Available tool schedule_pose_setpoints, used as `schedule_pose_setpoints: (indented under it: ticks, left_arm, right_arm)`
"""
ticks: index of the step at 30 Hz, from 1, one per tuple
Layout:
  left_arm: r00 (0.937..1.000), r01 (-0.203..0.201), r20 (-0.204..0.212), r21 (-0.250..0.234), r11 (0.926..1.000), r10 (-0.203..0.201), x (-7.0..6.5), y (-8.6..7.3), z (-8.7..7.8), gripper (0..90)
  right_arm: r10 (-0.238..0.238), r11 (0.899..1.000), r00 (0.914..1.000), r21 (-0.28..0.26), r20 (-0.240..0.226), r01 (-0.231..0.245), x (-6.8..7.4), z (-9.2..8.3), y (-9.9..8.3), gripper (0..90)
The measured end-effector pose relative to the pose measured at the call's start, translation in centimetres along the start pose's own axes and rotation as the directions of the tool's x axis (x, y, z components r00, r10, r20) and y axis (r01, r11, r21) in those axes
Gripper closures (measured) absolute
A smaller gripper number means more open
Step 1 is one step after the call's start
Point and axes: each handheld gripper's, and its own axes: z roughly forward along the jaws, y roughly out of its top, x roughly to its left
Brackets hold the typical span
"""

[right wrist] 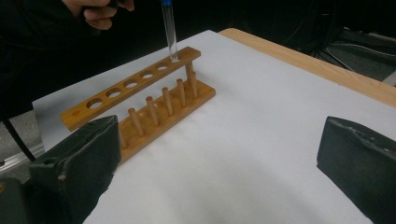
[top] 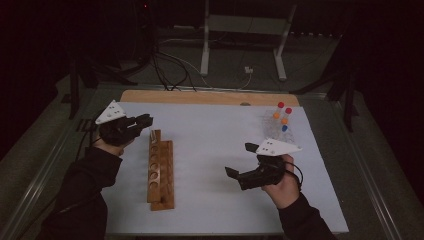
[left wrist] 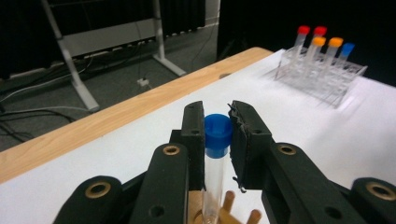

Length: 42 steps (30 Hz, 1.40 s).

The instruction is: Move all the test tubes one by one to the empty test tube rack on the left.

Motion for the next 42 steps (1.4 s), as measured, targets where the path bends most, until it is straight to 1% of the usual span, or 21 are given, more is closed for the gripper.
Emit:
schedule_pose_setpoints:
  ticks: [6, 9, 12, 16, 18, 20, 21, 24, 27, 29, 35, 38, 40, 42]
  left_arm:
    - [0.9999, 0.014, 0.001, 0.011, 0.9998, -0.014, 0.1, -1.7, 0.9, 77.7]
    - [0.9996, 0.028, 0.001, 0.019, 0.9994, -0.028, 0.2, -2.5, 1.4, 77.7]
    - [0.9995, 0.032, -0.002, 0.03, 0.999, -0.032, 0.3, -3.2, 1.7, 77.7]
    - [0.9988, 0.049, -0.008, 0.025, 0.9985, -0.049, 0.3, -4.1, 1.9, 77.7]
    - [0.999, 0.044, -0.015, 0.033, 0.9985, -0.043, 0.3, -4.5, 2.0, 77.7]
    - [0.9987, 0.051, -0.013, 0.036, 0.9981, -0.05, 0.3, -4.8, 2.1, 77.7]
    - [0.9988, 0.046, -0.017, 0.04, 0.9981, -0.045, 0.3, -5.0, 2.1, 77.7]
    - [0.9988, 0.046, -0.019, 0.029, 0.9985, -0.045, 0.3, -5.3, 2.1, 77.7]
    - [0.9984, 0.055, -0.018, 0.022, 0.9983, -0.054, 0.4, -5.4, 2.2, 77.7]
    - [0.9988, 0.047, -0.017, 0.035, 0.9983, -0.047, 0.3, -5.6, 2.4, 77.7]
    - [0.9989, 0.046, -0.004, 0.036, 0.9983, -0.046, 0.4, -5.6, 2.4, 77.4]
    - [0.9988, 0.049, 0.006, 0.046, 0.9978, -0.049, 0.5, -5.5, 2.4, 77.0]
    - [0.9975, 0.07, 0.01, 0.054, 0.9961, -0.071, 0.6, -5.3, 2.4, 75.2]
    - [0.9977, 0.068, 0.002, 0.047, 0.9966, -0.068, 0.5, -5.0, 2.1, 67.1]
  right_arm:
    - [-0.002, 1.0, 0.9999, 0.011, 0.01, 0.002, 0.0, 0.1, -0.1, 0.0]
    - [0.003, 1.0, 1.0, 0.014, 0.007, -0.003, -0.1, 0.1, -0.1, 0.0]
    - [0.005, 1.0, 1.0, 0.017, 0.001, -0.005, -0.1, 0.1, -0.1, 0.0]
    - [0.001, 1.0, 1.0, 0.015, 0.001, -0.001, 0.0, 0.1, 0.0, 0.0]
    - [0.002, 1.0, 1.0, 0.017, -0.002, -0.002, 0.0, 0.0, 0.0, 0.0]
    - [-0.001, 1.0, 1.0, 0.02, 0.001, 0.001, 0.0, 0.0, 0.0, 0.0]
    - [-0.001, 1.0, 1.0, 0.02, -0.001, 0.001, 0.0, 0.0, 0.0, 0.0]
    - [0.0, 1.0, 1.0, 0.022, -0.002, 0.0, 0.0, 0.1, 0.0, 0.0]
    - [0.0, 1.0, 1.0, 0.024, -0.003, 0.0, 0.0, 0.1, 0.0, 0.0]
    - [-0.002, 1.0, 1.0, 0.024, -0.002, 0.002, 0.0, 0.1, 0.0, 0.0]
    - [0.0, 1.0, 1.0, 0.024, -0.004, 0.0, 0.0, 0.0, 0.0, 0.0]
    - [0.0, 1.0, 1.0, 0.023, -0.004, 0.0, 0.0, -0.1, 0.1, 0.0]
    - [0.001, 1.0, 1.0, 0.018, -0.003, -0.001, 0.0, -0.2, 0.2, 0.0]
    - [-0.001, 1.0, 1.0, 0.011, -0.002, 0.001, -0.2, -0.5, 0.4, 0.0]
